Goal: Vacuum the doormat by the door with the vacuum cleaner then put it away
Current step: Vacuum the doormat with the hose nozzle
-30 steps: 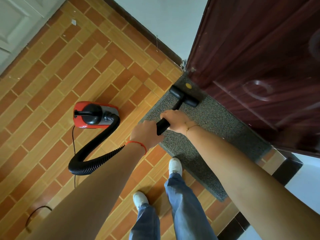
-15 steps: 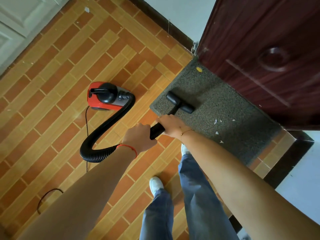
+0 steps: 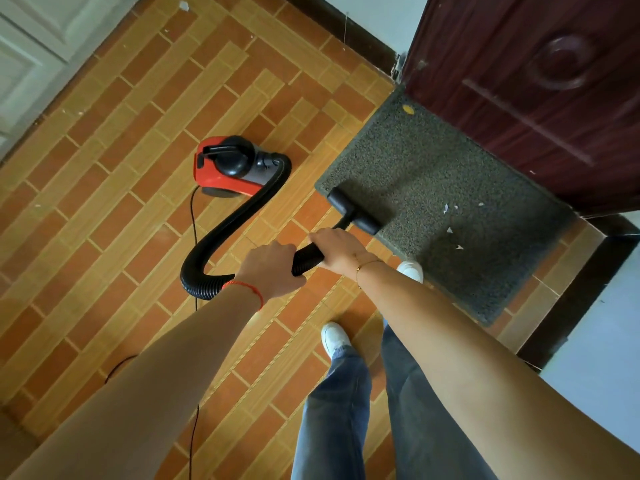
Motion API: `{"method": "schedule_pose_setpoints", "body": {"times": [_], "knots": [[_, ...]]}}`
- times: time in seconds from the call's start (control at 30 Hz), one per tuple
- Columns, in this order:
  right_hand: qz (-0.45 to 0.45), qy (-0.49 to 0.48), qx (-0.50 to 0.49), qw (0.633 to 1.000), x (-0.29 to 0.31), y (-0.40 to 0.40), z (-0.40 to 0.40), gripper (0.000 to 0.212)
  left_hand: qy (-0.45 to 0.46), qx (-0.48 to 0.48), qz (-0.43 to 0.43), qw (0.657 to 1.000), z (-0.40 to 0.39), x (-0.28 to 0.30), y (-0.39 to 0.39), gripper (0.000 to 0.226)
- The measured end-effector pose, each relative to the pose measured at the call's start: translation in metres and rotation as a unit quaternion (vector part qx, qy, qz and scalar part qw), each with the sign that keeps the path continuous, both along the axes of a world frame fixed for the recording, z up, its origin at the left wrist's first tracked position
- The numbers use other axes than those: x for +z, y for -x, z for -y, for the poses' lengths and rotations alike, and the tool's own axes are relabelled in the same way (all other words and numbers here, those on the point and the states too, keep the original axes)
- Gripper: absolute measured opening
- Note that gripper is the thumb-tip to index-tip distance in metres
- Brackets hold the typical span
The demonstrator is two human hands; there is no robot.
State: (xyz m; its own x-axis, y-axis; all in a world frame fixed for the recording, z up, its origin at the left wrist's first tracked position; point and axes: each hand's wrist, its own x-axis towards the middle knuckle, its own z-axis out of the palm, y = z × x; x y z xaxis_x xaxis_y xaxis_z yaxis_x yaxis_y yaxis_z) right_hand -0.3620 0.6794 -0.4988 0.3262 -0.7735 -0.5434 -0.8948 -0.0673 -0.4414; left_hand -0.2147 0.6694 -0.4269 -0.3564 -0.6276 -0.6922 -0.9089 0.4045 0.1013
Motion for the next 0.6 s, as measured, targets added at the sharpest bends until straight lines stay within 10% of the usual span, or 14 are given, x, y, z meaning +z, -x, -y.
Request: {"method": "schedule_pose_setpoints", "body": {"times": [0.6], "knots": [[-0.037, 0.009, -0.042, 0.998, -0.011, 0.079, -0.028, 0.008, 0.007, -0.046, -0.028, 0.998, -0.015, -0.020, 0.077, 0.019]]}}
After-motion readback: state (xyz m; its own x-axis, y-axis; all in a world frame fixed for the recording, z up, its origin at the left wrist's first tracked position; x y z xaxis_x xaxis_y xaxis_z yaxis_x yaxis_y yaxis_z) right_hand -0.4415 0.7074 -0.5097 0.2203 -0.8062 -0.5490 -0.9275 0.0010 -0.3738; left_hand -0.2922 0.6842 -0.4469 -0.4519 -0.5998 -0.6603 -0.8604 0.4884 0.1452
